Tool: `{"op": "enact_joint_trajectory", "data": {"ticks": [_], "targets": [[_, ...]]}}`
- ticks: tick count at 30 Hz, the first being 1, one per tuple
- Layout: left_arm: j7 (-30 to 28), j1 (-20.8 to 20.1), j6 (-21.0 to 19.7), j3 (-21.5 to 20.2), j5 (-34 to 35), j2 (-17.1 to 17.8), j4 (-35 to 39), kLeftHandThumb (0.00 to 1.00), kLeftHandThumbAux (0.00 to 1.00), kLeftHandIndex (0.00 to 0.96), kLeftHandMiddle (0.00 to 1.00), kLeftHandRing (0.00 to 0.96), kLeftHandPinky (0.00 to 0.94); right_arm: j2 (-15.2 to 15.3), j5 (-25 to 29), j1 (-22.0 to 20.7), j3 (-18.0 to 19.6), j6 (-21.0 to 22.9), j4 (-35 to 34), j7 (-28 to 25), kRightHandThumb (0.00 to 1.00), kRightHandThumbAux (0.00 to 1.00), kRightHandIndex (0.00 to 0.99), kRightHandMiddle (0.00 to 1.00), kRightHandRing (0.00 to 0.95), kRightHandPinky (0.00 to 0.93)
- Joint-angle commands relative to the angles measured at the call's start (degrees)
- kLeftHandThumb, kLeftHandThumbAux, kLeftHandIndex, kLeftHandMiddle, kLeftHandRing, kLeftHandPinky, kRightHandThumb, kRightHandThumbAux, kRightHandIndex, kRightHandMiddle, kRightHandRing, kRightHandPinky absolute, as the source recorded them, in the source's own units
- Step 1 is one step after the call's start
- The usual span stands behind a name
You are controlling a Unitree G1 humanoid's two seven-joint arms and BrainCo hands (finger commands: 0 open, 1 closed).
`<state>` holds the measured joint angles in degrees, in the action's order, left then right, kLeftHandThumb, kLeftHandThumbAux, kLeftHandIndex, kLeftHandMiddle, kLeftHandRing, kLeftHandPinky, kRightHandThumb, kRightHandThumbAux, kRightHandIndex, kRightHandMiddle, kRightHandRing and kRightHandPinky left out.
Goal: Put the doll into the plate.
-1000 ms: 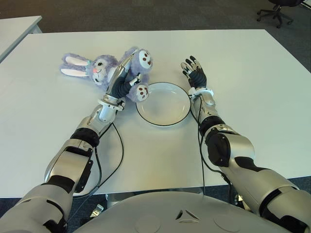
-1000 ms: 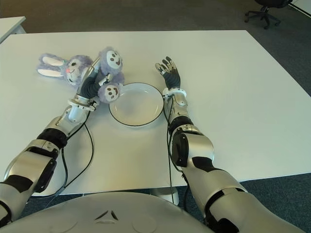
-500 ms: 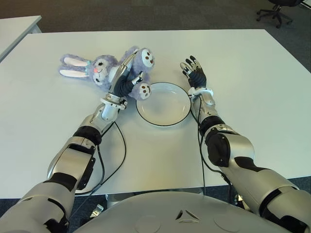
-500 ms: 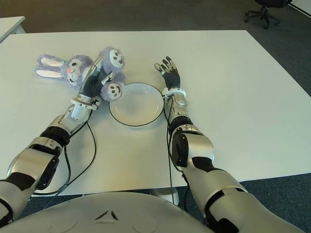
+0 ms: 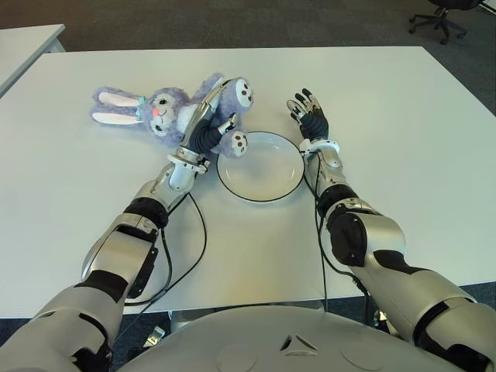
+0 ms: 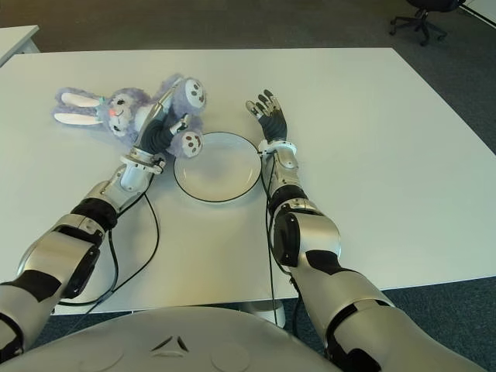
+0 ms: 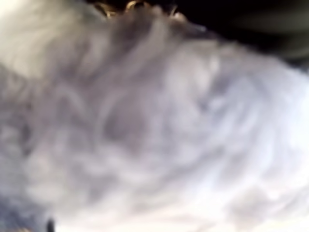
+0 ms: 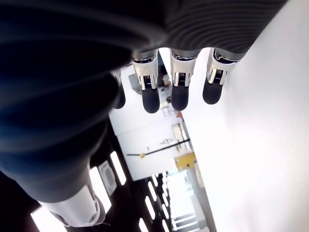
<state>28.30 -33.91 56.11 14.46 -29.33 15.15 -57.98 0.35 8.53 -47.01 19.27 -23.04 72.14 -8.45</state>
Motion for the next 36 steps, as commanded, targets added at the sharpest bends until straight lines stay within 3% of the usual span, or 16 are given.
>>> {"op": "enact_joint_trajectory", "data": {"ticks": [1,20,30,36], "targets": [[0.1,0.4,-0.9,0.9,-0.8,-1.4,-2.5,0.467,0.216,0.0,0.096,0.062,0.012,-1.5,0.5,5.3,0.6,2.8,3.3,0.6,0.312,0.781,0.078,0.107,0.068,0.057],[2.7,-2.9,-0.9,0.6,-0.3,-3.8,-6.4,0.488,0.236,0.005,0.154,0.121,0.059,-1.5,0.3,5.3,0.4,2.5,3.4,0.7,0.284,0.787,0.067,0.1,0.066,0.059],[4.1,-3.8,-2.9,0.6,-0.5,-4.5,-7.1,0.515,0.256,0.06,0.204,0.169,0.121,-1.5,0.7,5.1,0.8,2.6,3.4,0.8,0.31,0.775,0.074,0.104,0.07,0.06],[3.7,-4.1,-4.4,-0.2,1.0,-5.6,-7.4,0.571,0.298,0.14,0.277,0.246,0.201,-1.4,0.6,5.0,0.8,2.8,3.4,0.9,0.303,0.776,0.072,0.1,0.067,0.063]]}}
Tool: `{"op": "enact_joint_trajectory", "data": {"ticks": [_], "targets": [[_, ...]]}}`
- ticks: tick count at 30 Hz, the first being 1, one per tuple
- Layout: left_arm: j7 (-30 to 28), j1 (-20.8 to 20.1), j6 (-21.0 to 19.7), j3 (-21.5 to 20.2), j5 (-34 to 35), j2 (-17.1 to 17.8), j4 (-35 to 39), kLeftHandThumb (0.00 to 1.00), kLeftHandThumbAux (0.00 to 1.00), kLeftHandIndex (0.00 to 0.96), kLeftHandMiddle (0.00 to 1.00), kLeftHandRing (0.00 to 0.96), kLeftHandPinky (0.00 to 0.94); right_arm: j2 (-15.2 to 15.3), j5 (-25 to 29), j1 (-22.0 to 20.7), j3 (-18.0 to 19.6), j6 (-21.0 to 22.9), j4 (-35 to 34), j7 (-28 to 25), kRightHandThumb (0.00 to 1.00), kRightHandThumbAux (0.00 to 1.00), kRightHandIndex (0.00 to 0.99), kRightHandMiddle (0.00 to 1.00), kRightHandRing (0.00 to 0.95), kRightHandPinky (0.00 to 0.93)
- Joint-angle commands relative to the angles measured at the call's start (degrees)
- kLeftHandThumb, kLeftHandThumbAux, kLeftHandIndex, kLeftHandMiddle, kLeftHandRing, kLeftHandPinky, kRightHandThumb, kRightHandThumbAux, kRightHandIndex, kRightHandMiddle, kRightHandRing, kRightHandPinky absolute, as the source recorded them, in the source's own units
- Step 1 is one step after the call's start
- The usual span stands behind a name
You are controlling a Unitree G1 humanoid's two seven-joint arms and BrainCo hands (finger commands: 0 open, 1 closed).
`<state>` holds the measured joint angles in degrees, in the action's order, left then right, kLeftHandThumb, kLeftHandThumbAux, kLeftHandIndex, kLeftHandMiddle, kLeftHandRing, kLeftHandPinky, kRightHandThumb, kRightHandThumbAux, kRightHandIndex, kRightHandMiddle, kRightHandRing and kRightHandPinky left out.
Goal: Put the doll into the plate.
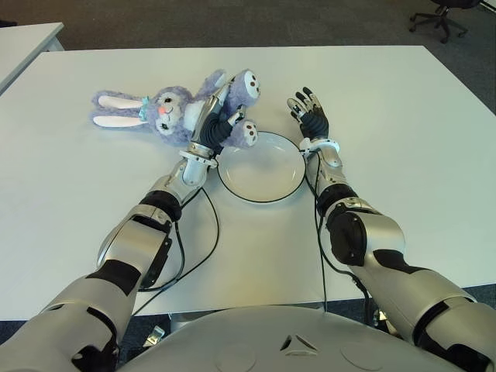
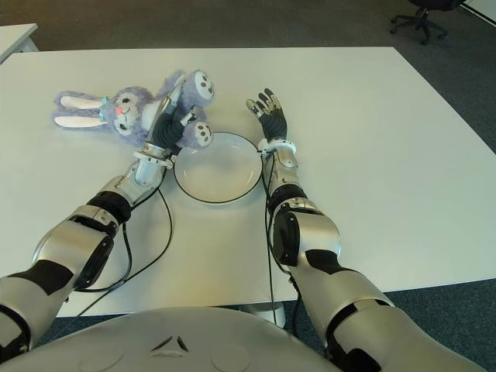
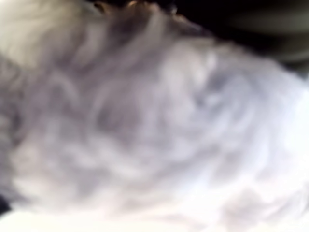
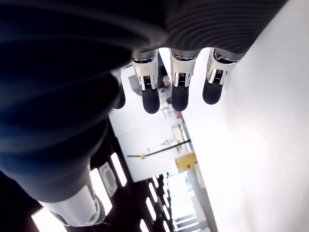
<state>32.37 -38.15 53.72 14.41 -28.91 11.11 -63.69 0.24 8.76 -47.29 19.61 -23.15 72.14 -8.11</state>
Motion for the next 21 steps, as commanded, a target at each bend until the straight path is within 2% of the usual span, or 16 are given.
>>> {"op": "enact_joint_trajectory", "data": {"ticks": [1,6,7,8,10,11,12,14,18,21], "targets": [[-0.5,0.1,-2.1,-0.3,0.9,-1.8,-1.7,0.58,0.302,0.154,0.287,0.255,0.215,-1.2,0.3,5.3,0.5,2.9,3.4,0.6,0.304,0.777,0.072,0.099,0.066,0.063],[-0.4,-0.2,-3.5,-1.4,2.6,-3.0,-2.0,0.627,0.313,0.238,0.334,0.303,0.286,-1.2,0.1,5.3,0.4,2.8,3.4,0.6,0.294,0.777,0.073,0.093,0.064,0.063],[-0.1,-0.3,-4.2,-1.8,3.2,-3.5,-2.1,0.639,0.312,0.279,0.372,0.343,0.329,-1.2,0.1,5.3,0.3,2.8,3.4,0.6,0.293,0.775,0.074,0.095,0.066,0.065],[0.0,-0.4,-4.7,-2.0,3.5,-3.9,-2.1,0.663,0.309,0.336,0.445,0.428,0.419,-1.2,0.1,5.3,0.3,2.8,3.4,0.6,0.296,0.769,0.077,0.099,0.069,0.068],[0.0,-0.6,-5.3,-2.5,4.1,-4.4,-2.2,0.671,0.308,0.353,0.467,0.453,0.446,-1.1,0.1,5.3,0.3,2.8,3.4,0.6,0.298,0.767,0.078,0.1,0.069,0.068],[-0.5,-0.8,-5.7,-3.0,4.8,-4.8,-2.3,0.688,0.307,0.373,0.519,0.522,0.506,-1.1,0.1,5.2,0.4,2.9,3.4,0.6,0.3,0.762,0.08,0.103,0.07,0.064],[-0.8,-1.0,-6.0,-3.4,5.3,-5.2,-2.4,0.731,0.307,0.399,0.573,0.584,0.604,-1.1,0.2,5.2,0.4,3.0,3.5,0.7,0.314,0.764,0.085,0.107,0.072,0.064],[-1.5,-1.2,-6.4,-3.9,6.2,-5.7,-2.4,0.761,0.307,0.416,0.606,0.624,0.663,-1.1,0.3,5.2,0.5,3.1,3.5,0.6,0.328,0.768,0.09,0.111,0.074,0.067],[-2.5,-1.6,-7.1,-4.5,7.3,-6.3,-2.3,0.785,0.309,0.434,0.637,0.663,0.712,-1.2,0.6,5.1,0.8,3.3,3.5,0.6,0.34,0.773,0.093,0.115,0.076,0.067],[-2.5,-1.8,-7.7,-5.0,7.8,-6.8,-2.2,0.81,0.309,0.481,0.7,0.728,0.771,-1.2,0.7,5.2,1.0,3.2,3.4,0.6,0.363,0.773,0.097,0.121,0.08,0.069]]}}
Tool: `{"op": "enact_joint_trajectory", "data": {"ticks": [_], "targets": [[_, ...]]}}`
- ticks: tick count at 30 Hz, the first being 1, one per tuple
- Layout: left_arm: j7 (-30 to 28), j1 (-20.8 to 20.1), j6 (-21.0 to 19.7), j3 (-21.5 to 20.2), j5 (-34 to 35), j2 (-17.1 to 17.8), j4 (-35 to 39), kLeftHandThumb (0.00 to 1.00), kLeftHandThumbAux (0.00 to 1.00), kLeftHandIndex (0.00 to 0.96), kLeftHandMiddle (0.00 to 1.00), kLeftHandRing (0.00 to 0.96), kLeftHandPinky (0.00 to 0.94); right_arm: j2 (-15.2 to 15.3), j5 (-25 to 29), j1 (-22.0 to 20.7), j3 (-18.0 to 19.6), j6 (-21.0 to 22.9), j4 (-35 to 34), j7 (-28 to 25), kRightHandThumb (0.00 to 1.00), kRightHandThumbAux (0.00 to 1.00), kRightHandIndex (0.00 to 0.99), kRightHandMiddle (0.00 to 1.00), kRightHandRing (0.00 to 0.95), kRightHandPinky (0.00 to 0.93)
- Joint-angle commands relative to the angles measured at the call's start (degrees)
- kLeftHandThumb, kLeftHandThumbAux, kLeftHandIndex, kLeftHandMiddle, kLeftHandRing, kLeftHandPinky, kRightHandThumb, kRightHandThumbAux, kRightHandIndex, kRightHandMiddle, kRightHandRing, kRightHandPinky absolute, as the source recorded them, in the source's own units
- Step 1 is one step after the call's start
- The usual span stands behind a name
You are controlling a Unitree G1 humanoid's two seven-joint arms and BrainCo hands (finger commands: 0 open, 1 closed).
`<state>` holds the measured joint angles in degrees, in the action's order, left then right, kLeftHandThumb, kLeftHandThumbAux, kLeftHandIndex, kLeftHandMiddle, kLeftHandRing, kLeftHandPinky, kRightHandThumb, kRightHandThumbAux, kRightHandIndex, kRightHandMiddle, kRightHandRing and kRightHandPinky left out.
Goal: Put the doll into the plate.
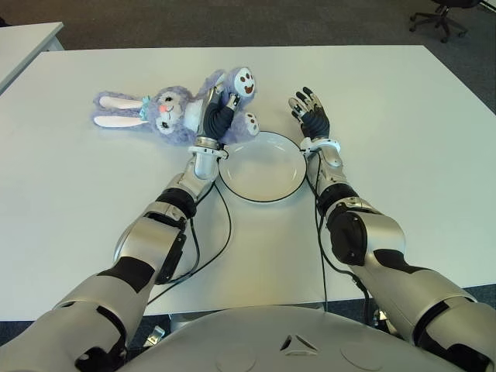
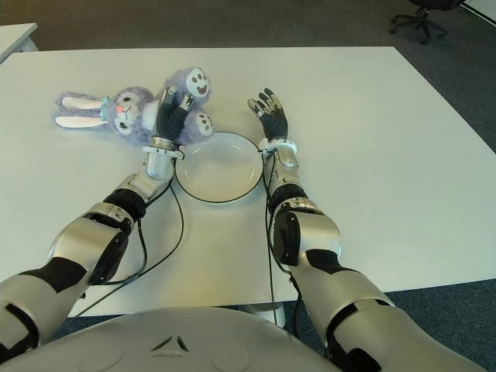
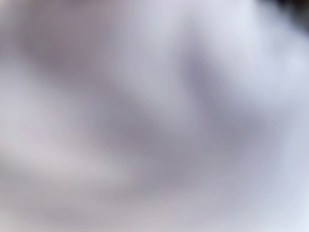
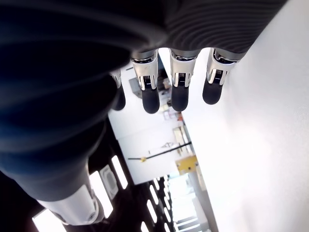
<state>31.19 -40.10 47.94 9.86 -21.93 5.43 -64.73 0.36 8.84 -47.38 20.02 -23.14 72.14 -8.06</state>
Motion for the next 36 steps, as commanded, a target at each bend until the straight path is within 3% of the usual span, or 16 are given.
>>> {"op": "enact_joint_trajectory", "data": {"ticks": [1,7,11,23,36], "targets": [[-1.4,0.1,-2.1,-0.5,0.9,-1.1,-1.1,0.808,0.311,0.488,0.708,0.734,0.769,-1.4,0.6,5.3,0.7,3.2,3.4,0.6,0.365,0.774,0.098,0.123,0.082,0.07],[-0.2,-0.4,-3.6,-0.8,1.0,-1.7,-1.1,0.753,0.328,0.555,0.754,0.766,0.766,-1.4,0.8,5.2,1.0,3.3,3.4,0.4,0.384,0.774,0.102,0.127,0.085,0.074],[1.0,-0.6,-4.9,-0.8,0.6,-2.1,-0.9,0.672,0.365,0.65,0.796,0.796,0.798,-1.4,1.1,5.1,1.3,3.3,3.4,0.5,0.411,0.764,0.116,0.129,0.089,0.08],[7.7,-1.6,-8.6,0.8,-2.7,-2.3,-0.6,0.629,0.452,0.776,0.847,0.846,0.88,-1.4,1.1,5.0,1.8,3.4,3.4,0.5,0.41,0.779,0.119,0.124,0.091,0.085],[8.4,-1.7,-9.5,0.4,-2.3,-2.9,-0.4,0.621,0.567,0.778,0.869,0.877,0.905,-1.3,0.7,5.1,1.6,3.2,3.4,0.9,0.4,0.795,0.105,0.108,0.078,0.079]]}}
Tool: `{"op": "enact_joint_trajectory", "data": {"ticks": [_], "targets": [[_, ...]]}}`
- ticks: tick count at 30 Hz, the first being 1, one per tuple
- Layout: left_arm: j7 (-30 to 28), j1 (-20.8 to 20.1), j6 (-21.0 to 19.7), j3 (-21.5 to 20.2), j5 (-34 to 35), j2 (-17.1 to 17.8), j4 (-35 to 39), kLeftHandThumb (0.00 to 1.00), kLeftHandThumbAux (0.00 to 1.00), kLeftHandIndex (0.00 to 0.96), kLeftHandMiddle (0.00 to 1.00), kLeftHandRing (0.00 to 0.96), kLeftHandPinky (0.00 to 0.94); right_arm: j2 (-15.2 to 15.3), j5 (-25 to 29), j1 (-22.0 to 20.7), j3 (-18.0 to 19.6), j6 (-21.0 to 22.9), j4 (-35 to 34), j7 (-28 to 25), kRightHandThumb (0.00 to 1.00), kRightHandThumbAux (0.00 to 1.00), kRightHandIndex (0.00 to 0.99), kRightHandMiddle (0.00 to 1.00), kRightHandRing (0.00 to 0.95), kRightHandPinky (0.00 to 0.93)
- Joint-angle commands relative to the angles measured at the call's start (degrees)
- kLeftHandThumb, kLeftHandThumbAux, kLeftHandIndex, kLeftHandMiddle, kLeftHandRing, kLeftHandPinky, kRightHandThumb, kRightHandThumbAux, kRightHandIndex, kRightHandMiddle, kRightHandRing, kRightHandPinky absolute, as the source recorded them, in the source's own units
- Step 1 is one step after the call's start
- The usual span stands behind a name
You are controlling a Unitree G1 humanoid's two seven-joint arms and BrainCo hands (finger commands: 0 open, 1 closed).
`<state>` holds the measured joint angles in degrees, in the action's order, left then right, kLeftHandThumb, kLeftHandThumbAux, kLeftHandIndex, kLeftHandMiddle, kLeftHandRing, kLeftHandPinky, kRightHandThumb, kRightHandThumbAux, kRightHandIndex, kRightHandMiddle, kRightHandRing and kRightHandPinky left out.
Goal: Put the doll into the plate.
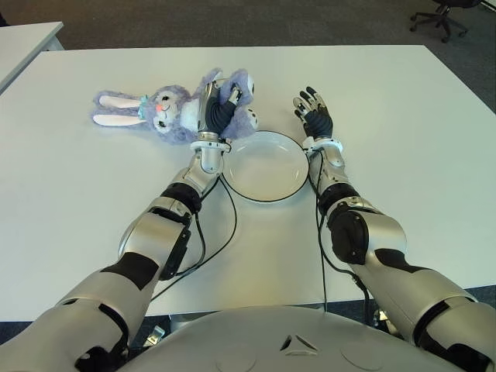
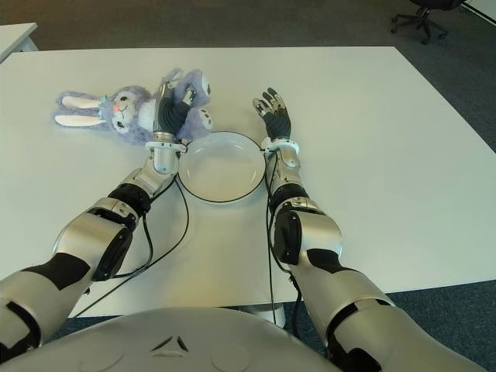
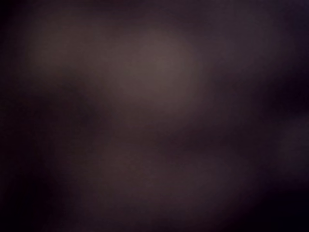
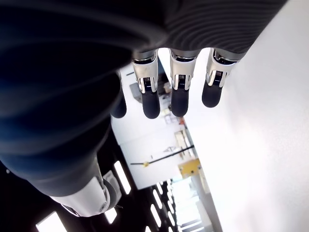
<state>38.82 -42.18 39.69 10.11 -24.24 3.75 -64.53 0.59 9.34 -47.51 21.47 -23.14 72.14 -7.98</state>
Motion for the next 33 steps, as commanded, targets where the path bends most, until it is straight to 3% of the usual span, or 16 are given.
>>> {"op": "enact_joint_trajectory", "data": {"ticks": [1,9,33], "targets": [[0.8,0.3,-1.3,0.1,0.0,-1.3,-0.7,0.622,0.579,0.77,0.868,0.877,0.899,-1.5,0.2,5.3,0.1,3.1,3.4,0.9,0.398,0.798,0.105,0.108,0.078,0.082],[2.3,0.3,-1.2,0.3,-0.5,-1.2,-0.7,0.657,0.652,0.74,0.857,0.865,0.876,-1.5,0.2,5.3,0.1,3.0,3.4,1.1,0.385,0.808,0.105,0.107,0.08,0.081],[8.7,0.0,-1.7,2.3,-4.0,-0.5,-1.0,0.719,0.687,0.773,0.886,0.9,0.911,-1.5,0.2,5.6,0.1,2.3,3.4,0.9,0.409,0.822,0.124,0.105,0.073,0.071]]}}
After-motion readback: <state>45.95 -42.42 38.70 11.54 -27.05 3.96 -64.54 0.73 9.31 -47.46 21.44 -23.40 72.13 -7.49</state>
